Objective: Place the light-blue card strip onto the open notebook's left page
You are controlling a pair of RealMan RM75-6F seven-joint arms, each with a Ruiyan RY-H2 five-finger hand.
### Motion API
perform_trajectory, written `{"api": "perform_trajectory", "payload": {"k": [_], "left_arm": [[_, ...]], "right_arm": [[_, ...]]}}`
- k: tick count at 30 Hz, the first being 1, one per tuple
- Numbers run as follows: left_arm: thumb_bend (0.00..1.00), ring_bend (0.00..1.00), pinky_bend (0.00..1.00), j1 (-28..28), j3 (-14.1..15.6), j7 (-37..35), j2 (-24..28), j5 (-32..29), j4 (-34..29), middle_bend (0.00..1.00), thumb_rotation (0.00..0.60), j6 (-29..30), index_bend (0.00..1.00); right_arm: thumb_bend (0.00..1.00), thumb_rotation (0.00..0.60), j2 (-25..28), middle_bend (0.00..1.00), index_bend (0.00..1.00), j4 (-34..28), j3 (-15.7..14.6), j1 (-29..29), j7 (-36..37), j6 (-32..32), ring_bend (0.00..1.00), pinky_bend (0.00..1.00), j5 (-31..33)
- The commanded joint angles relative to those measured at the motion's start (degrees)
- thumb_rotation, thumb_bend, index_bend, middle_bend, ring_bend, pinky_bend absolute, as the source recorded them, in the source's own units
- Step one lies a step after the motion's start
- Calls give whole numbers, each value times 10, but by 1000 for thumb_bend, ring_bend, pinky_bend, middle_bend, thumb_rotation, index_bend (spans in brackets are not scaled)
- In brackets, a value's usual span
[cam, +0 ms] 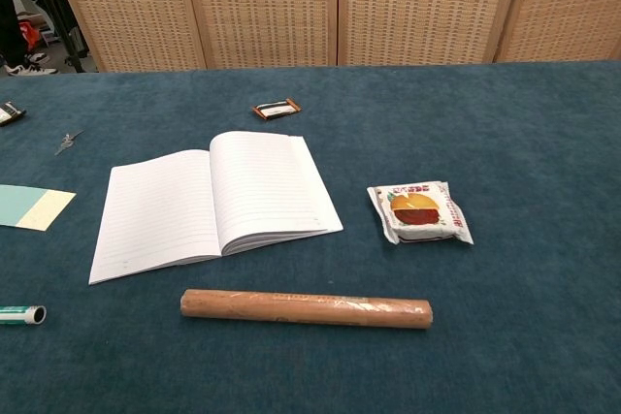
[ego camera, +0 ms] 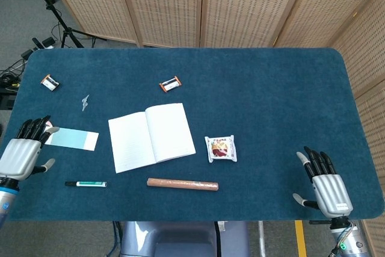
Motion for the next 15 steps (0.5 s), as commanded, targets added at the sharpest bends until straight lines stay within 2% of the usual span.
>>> {"api": "perform_trajectory", "payload": {"k": [1, 7, 15], "left_arm": [[231, 0, 0, -27, -12, 18, -2, -38, 30, 0, 600, -42, 264], [231, 0, 0, -60, -16, 39, -30, -86, 88, 0, 600, -101, 273], [230, 0, 0, -94, -17, 64, -82, -127, 179, 0, 600, -152, 272]], "right_arm": [[156, 600, 0, 0, 0, 0, 0, 0, 0, 0, 0, 0, 0], [156, 600, -1, 0, 0, 1, 1, -1, 0, 2, 0, 0, 1], [156, 600, -3, 0, 0, 2, 3, 1, -2, -1, 0, 0, 4]]}}
